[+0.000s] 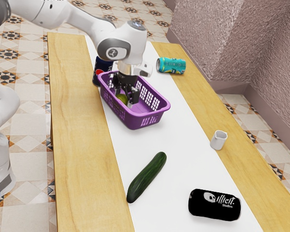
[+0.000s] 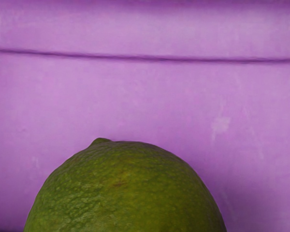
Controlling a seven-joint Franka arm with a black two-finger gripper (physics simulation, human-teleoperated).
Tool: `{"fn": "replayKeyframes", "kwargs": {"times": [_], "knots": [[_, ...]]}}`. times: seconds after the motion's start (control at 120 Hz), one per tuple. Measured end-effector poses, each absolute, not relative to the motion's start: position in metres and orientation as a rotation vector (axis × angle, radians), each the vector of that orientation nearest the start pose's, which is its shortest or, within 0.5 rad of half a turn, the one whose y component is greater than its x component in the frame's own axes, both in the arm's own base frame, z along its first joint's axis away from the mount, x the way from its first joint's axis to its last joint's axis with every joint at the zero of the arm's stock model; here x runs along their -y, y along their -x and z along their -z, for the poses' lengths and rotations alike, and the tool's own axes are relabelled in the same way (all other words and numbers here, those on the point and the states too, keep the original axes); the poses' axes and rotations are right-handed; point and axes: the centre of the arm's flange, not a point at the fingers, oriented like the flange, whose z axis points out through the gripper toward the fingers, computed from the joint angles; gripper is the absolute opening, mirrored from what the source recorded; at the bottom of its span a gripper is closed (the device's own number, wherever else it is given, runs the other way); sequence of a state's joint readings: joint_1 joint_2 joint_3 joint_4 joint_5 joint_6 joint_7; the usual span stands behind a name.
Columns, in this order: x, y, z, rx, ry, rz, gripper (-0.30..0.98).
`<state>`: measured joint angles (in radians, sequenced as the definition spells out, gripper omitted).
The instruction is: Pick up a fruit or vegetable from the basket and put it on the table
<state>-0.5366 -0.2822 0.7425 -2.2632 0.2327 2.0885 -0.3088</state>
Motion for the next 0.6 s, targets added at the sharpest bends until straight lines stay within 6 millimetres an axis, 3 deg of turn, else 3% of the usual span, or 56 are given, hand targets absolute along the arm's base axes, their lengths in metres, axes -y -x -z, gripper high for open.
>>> {"fn": "replayKeyframes", "kwargs": {"times": [0.2, 0.492, 0.6], "knots": [[-0.122, -0.473, -0.441, 0.599, 3.060, 0.058, 0.63], [-0.121, -0.475, -0.437, 0.608, 3.053, 0.045, 0.36], [-0.118, -0.477, -0.441, 0.603, 3.050, 0.051, 0.18]]}}
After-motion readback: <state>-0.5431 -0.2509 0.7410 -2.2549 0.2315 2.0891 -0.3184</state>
